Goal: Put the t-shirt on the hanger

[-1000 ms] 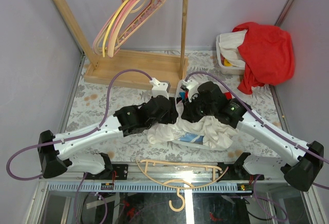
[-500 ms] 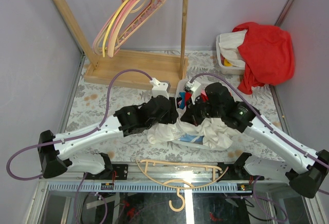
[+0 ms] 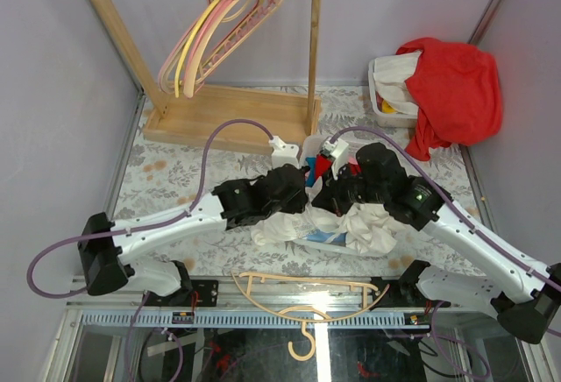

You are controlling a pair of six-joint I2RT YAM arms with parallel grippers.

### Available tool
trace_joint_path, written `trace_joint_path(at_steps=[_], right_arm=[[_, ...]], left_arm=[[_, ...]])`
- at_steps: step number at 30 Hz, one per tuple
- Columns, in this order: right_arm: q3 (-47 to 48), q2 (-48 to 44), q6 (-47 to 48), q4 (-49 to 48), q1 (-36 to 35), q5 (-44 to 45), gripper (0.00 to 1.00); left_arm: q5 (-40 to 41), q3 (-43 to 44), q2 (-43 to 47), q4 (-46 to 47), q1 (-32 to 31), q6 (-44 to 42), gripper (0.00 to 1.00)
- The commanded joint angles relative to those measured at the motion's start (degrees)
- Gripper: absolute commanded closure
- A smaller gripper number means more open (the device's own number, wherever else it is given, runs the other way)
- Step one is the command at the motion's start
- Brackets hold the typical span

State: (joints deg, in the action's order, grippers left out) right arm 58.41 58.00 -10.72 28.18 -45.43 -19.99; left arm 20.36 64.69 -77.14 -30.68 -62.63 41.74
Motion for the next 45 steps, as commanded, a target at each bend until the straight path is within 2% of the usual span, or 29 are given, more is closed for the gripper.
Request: trace_joint_path(at_steps=[1, 3, 9, 12, 13, 14, 25, 31, 40, 42, 45], right_arm=[[2.7, -1.5, 0.8, 0.5, 0.0, 0.9, 1.0], [2.8, -1.7, 0.6, 0.6, 0.0, 0.8, 1.0], [3.2, -1.7, 0.5, 0.6, 0.0, 0.9, 1.0], [3.3, -1.7, 0.4, 0.7, 0.0, 1.2, 1.0], [3.2, -1.7, 0.4, 0.7, 0.0, 1.4, 1.0], [3.2, -1.7, 0.4, 0.8, 0.0, 1.5, 1.0], [4.3, 0.8, -2.3, -1.2, 0.0, 7.6, 1.0], [14.6, 8.3, -2.4, -4.1, 0.1, 7.5, 1.0], [39.8, 22.0, -2.0, -5.0, 0.1, 6.4, 1.0], [42.4, 23.0, -2.0, -4.4, 0.1, 6.0, 1.0], [39.6, 21.1, -1.8, -4.1, 0.1, 6.0, 1.0]], left_arm=[[-0.7, 4.4, -2.8, 2.8, -0.4, -0.6, 0.72], [-0.1, 6.0, -4.5, 1.0, -0.4, -0.6, 0.76], [6.3, 9.5, -7.3, -4.8, -1.6, -0.1, 0.76], [10.7, 11.8, -9.1, -9.5, -2.1, 0.3, 0.88], [11.9, 12.3, -9.2, -11.4, -2.2, 0.5, 0.96], [12.8, 12.7, -9.0, -12.5, -2.3, 0.6, 1.0], [22.6, 17.9, -3.3, -22.2, -2.5, -0.2, 1.0], [26.6, 29.4, -3.0, -28.1, 1.4, -5.9, 1.0], [34.6, 65.6, -9.4, -39.7, 5.6, -17.6, 1.0], [35.4, 67.6, -9.6, -40.5, 5.8, -18.4, 1.0], [34.1, 61.0, -6.3, -39.1, 5.8, -16.9, 1.0]])
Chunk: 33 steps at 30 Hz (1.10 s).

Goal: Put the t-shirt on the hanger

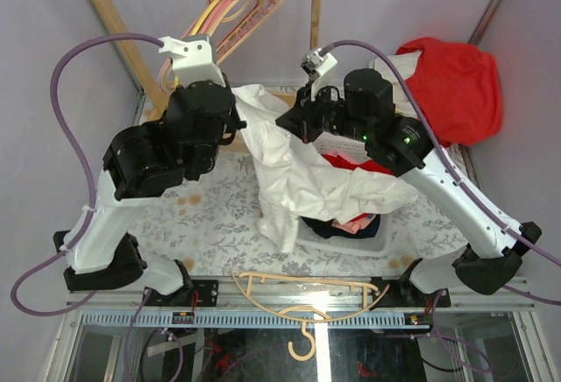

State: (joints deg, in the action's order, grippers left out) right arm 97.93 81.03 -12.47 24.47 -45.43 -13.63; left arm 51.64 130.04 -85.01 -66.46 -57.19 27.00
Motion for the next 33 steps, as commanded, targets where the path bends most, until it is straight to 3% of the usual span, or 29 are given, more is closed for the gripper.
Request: trace_joint_path(at_steps=[1, 10, 15, 20, 24, 30, 33], right_arm=[[-2.6, -3.6, -0.1, -0.9, 0.1, 0.1, 1.0], [-32.0, -20.8, -5.1, -4.7, 0.1, 0.2, 1.0], [-35.4, -24.6, -4.6, -2.8, 0.1, 1.1, 1.0], [-30.8, -20.5, -4.0, -4.0, 0.1, 0.0, 1.0], [-20.7, -11.7, -4.8, -6.6, 0.1, -6.1, 1.0], [2.4, 7.4, -11.2, -17.9, 0.1, -24.9, 1.0], [12.3, 17.1, -23.2, -32.4, 0.0, -37.3, 1.0]], left_arm=[[2.3, -8.0, 2.8, -2.8, 0.4, -1.3, 1.0], [-10.3, -44.3, 12.0, 12.8, 0.4, 8.2, 1.0], [-13.7, -52.3, 11.0, 19.1, 0.4, 9.0, 1.0], [-11.2, -51.4, 11.4, 17.1, 0.4, 10.0, 1.0], [-6.2, -44.8, 17.2, 13.2, 0.4, 10.8, 1.0], [-0.4, -37.6, 28.4, 18.8, 0.5, 7.6, 1.0], [3.4, -40.9, 36.2, 29.7, 0.5, 0.9, 1.0]])
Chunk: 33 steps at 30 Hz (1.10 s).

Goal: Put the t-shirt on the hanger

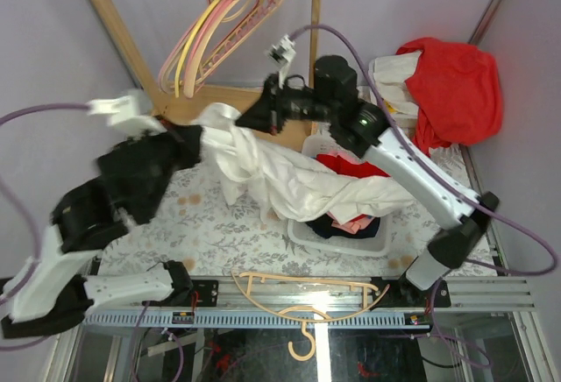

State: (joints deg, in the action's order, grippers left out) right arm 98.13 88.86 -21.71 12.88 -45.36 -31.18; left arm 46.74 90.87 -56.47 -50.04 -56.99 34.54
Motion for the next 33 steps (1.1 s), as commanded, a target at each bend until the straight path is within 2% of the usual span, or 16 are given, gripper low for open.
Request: trace_joint_path(at_steps=[1, 2, 4, 7, 9, 10, 12, 14, 17, 19, 22, 25, 29, 33], right_arm=[[14.2, 12.0, -18.5, -28.0, -0.1, -22.0, 1.0], [17.6, 15.0, -22.9, -32.6, 0.0, -23.5, 1.0], [27.0, 21.5, -30.0, -38.4, -0.1, -25.4, 1.0], [44.7, 31.0, -38.4, -42.4, -0.3, -26.8, 1.0], [49.9, 34.3, -41.4, -43.2, -0.3, -27.5, 1.0], [49.1, 34.2, -41.7, -43.5, -0.2, -28.1, 1.0], [40.4, 30.2, -40.8, -45.2, -0.3, -28.7, 1.0], [27.6, 22.9, -34.7, -43.0, -0.1, -27.5, 1.0], [12.7, 12.0, -18.4, -28.1, 0.4, -22.7, 1.0], [6.9, 5.9, -8.2, -14.5, 0.5, -16.7, 1.0], [-2.6, -1.2, 1.3, -2.6, 0.8, -7.3, 1.0], [-14.5, -6.8, 4.6, 1.7, 1.3, -0.5, 1.0], [-27.0, -10.7, 5.6, 3.5, 2.2, 5.2, 1.0], [-32.8, -12.1, 5.8, 5.3, 3.4, 11.9, 1.0]], left_arm=[[7.6, -3.4, 10.5, 18.0, 0.2, -9.5, 1.0], [6.5, -4.5, 12.6, 24.1, 0.3, -12.2, 1.0], [5.0, -2.7, 13.9, 27.2, 0.2, -15.6, 1.0], [4.8, 8.2, 9.4, 22.5, 0.2, -18.1, 1.0], [3.2, 11.9, 6.7, 20.6, 0.2, -18.5, 1.0], [2.7, 12.9, 5.3, 19.6, 0.2, -18.4, 1.0], [2.5, 13.1, 3.2, 17.7, 0.2, -17.7, 1.0], [2.1, 11.0, 1.9, 16.6, 0.2, -16.2, 1.0], [0.5, 7.4, -0.4, 14.3, 0.2, -12.3, 1.0], [-1.1, 4.8, -2.2, 12.1, 0.2, -9.3, 1.0], [-3.9, 1.0, -5.6, 8.9, 0.2, -5.1, 1.0], [-5.5, -4.1, -8.1, 7.2, 0.2, -1.3, 1.0], [-8.1, -13.7, -8.9, 10.3, 0.2, 1.5, 1.0], [-8.8, -17.5, -10.9, 11.3, 0.2, 2.7, 1.0]])
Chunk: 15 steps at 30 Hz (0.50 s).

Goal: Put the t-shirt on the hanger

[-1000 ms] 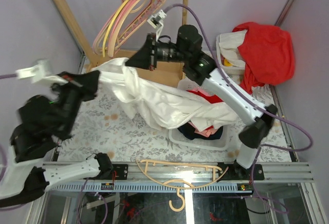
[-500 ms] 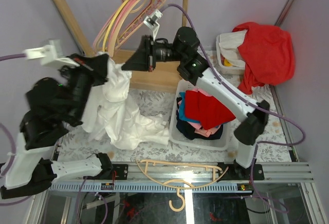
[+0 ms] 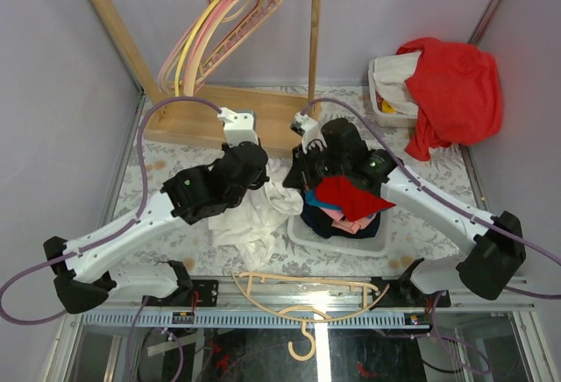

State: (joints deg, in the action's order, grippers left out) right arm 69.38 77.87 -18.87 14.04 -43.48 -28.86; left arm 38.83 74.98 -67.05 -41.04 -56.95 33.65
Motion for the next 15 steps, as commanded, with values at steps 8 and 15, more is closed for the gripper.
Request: trace_joint_path(at_steps=[8, 15], right_arm=[[-11.0, -7.2, 1.8, 7.3, 5.2, 19.7, 1.0], [-11.2, -15.2, 1.0, 4.3, 6.2, 24.6, 1.0]], left_arm=[[-1.0, -6.2, 0.9, 2.0, 0.1, 4.5, 1.0], [-6.8, -5.9, -0.3, 5.2, 0.2, 1.4, 1.0]])
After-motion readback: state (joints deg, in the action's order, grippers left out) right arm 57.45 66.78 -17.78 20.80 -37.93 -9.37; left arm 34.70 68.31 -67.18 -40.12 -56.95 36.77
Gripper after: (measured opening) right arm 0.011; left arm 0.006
